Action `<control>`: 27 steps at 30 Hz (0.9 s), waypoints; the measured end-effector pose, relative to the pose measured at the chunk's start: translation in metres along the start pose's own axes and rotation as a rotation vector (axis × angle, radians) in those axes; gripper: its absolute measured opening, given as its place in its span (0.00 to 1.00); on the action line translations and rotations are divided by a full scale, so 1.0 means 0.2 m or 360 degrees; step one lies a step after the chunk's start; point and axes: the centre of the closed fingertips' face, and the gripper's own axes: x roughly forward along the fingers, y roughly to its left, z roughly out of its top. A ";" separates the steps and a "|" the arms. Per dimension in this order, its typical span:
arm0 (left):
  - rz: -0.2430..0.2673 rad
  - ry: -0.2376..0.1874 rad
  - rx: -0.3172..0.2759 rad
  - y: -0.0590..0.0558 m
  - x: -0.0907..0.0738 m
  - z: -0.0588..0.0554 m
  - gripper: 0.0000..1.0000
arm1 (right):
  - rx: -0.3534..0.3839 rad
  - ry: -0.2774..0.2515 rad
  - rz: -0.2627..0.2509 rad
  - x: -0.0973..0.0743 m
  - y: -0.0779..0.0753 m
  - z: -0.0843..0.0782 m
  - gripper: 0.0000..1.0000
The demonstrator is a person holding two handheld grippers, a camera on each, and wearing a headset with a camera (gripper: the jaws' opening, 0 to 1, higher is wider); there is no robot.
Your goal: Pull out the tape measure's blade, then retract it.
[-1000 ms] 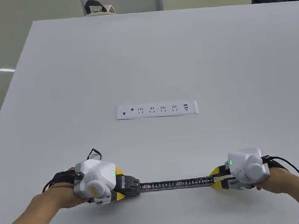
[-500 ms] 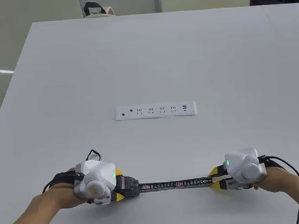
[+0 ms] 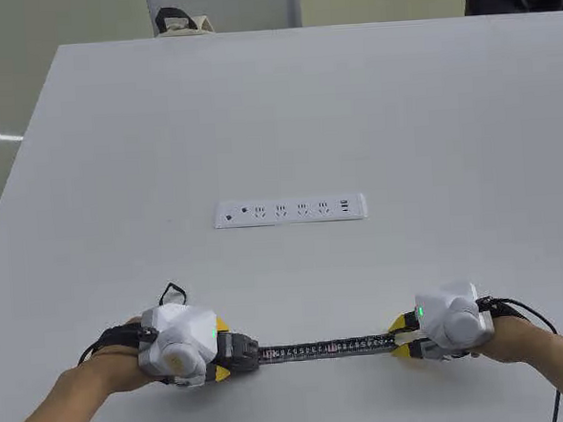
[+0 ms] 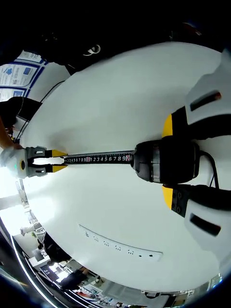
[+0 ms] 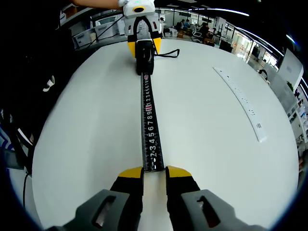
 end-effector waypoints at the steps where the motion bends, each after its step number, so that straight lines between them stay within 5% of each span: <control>1: 0.0005 0.0002 0.0007 0.00 0.00 0.00 0.32 | 0.0004 0.0001 -0.0003 0.00 0.00 0.00 0.18; 15: 0.0137 0.0002 -0.0110 0.00 -0.13 -0.01 0.42 | 0.0168 -0.0006 -0.0140 -0.06 0.05 -0.03 0.45; 27: 0.0307 -0.0136 -0.0449 -0.06 -0.24 -0.07 0.54 | 0.0425 -0.0083 -0.0350 -0.20 0.12 -0.04 0.58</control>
